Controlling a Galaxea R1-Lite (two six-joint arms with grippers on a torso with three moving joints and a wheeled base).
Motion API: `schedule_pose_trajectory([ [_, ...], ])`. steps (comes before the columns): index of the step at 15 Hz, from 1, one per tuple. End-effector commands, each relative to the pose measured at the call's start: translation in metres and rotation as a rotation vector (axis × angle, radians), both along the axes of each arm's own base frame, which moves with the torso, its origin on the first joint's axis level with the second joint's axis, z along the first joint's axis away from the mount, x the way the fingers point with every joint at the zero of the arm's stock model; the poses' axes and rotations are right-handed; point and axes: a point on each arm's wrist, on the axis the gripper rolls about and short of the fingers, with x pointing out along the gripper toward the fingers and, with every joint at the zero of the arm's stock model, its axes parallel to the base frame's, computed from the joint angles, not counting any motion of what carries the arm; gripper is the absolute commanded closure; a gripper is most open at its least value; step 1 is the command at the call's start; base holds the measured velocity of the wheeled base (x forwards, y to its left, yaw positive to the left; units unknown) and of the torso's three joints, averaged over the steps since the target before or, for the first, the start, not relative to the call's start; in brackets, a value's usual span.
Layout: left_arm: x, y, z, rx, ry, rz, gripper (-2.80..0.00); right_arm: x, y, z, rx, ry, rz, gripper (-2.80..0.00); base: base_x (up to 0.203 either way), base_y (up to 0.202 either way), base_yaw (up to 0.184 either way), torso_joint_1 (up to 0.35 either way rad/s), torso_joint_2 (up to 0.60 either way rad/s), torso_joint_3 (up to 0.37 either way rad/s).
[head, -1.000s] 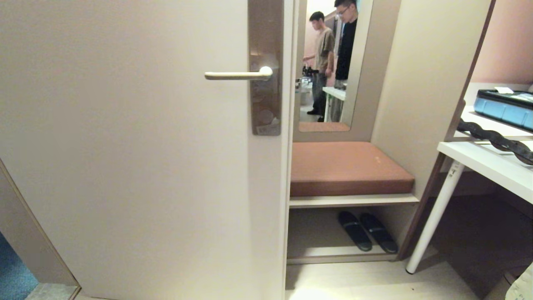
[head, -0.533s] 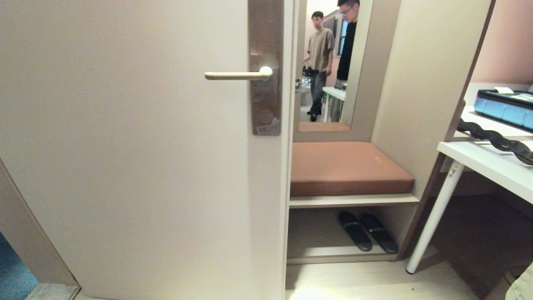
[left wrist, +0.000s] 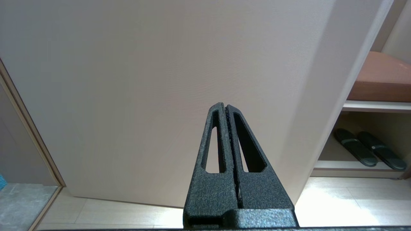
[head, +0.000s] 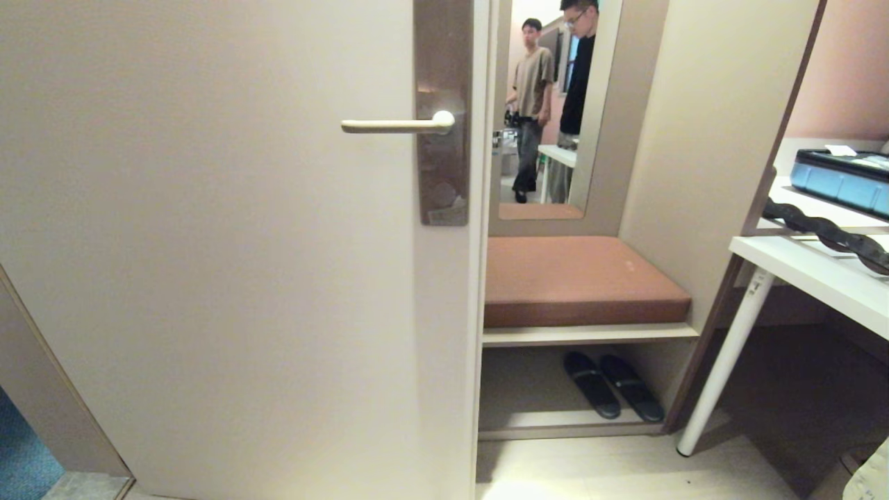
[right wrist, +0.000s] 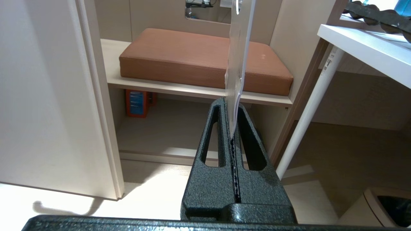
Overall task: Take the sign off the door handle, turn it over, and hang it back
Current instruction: Hand it to the other hand
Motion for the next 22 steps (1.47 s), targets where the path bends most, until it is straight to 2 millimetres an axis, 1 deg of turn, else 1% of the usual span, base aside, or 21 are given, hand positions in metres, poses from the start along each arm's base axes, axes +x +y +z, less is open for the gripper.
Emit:
schedule_pose_trajectory([
  [1,0.0000,0.0000,0.0000,-0.001,0.000,0.001,0.00,0.0001,0.0000,0.0000,-0.001,0.001,0.001,0.00,0.000,0.000,0.000,0.000,0.00,0.000],
  [19,0.0000,0.0000,0.0000,-0.001,0.000,0.001,0.00,0.0001,0.0000,0.0000,-0.001,0.001,0.001,0.00,0.000,0.000,0.000,0.000,0.00,0.000],
  [22,0.0000,0.0000,0.0000,-0.001,0.000,0.001,0.00,0.0001,0.0000,0.0000,-0.001,0.001,0.001,0.00,0.002,-0.139,0.001,0.003,0.00,0.002],
])
